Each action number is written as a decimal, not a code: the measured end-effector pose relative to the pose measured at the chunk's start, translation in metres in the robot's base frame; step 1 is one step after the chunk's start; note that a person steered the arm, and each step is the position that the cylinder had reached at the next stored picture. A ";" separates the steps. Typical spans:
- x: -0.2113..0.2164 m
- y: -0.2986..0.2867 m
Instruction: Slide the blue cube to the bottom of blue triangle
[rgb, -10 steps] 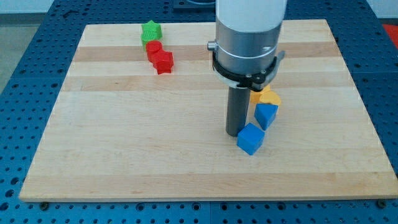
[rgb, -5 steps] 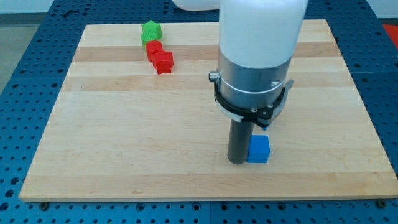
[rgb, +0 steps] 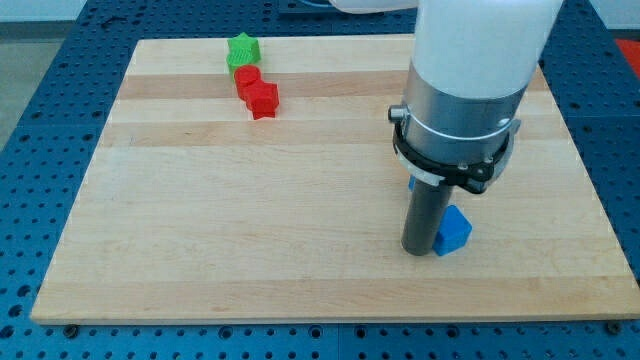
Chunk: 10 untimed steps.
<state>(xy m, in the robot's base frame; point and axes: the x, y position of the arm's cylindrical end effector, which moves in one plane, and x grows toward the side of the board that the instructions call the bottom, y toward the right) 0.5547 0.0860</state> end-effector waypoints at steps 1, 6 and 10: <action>0.022 0.004; 0.008 0.030; -0.009 0.023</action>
